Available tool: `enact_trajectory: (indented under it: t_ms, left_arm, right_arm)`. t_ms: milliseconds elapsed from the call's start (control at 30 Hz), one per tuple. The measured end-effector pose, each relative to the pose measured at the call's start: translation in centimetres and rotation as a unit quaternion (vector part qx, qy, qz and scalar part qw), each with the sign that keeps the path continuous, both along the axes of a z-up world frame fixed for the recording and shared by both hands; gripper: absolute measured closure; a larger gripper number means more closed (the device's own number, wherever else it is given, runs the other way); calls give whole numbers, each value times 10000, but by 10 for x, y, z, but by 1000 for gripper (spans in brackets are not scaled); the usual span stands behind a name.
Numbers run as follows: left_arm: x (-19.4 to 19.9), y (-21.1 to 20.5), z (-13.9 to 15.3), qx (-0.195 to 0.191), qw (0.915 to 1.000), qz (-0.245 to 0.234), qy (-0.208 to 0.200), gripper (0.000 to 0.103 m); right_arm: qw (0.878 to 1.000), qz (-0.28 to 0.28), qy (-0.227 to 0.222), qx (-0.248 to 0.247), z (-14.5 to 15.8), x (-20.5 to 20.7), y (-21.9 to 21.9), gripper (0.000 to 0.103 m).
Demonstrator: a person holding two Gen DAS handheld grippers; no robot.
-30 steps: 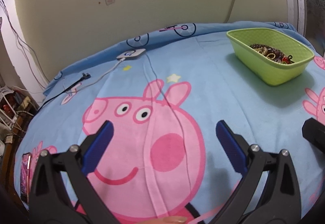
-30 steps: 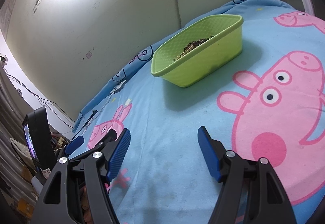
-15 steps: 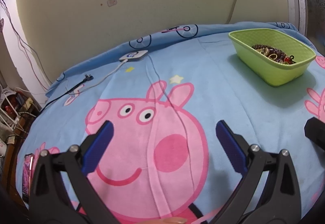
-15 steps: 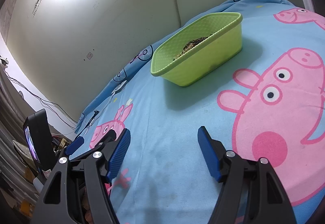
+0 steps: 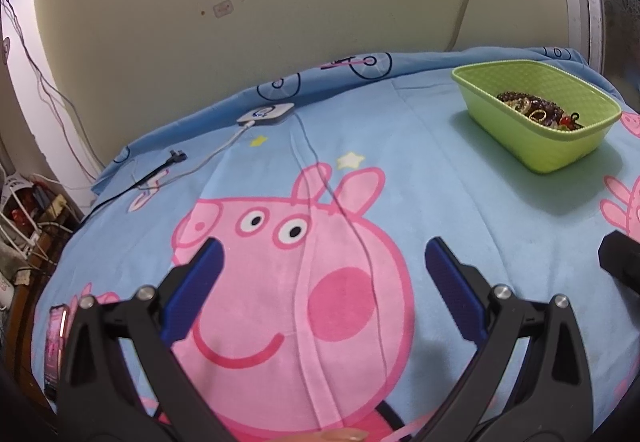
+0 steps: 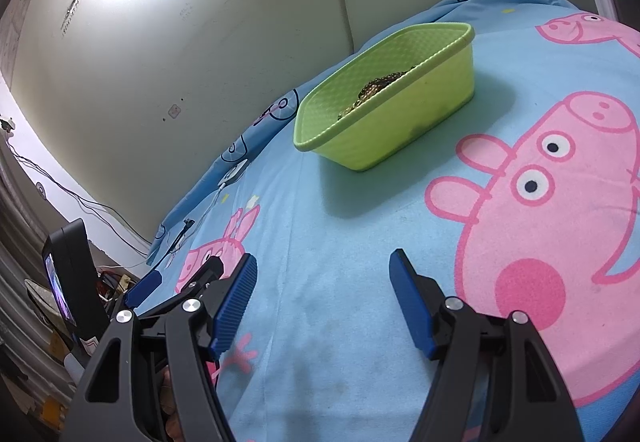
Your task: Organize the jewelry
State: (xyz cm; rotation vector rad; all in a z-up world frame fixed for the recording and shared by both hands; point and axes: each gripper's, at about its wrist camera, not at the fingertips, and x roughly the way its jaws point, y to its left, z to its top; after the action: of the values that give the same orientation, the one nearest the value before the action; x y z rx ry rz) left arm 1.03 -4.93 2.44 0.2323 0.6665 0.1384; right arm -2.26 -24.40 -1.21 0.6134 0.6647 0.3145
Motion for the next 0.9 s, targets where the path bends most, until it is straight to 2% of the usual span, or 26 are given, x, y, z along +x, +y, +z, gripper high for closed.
enact_trajectory:
  t_ms: [900]
  left_arm:
    - [-1, 1, 2, -217, 9997, -82, 81, 6]
  right_arm:
    - [10000, -13, -8, 32, 1, 0, -3, 53]
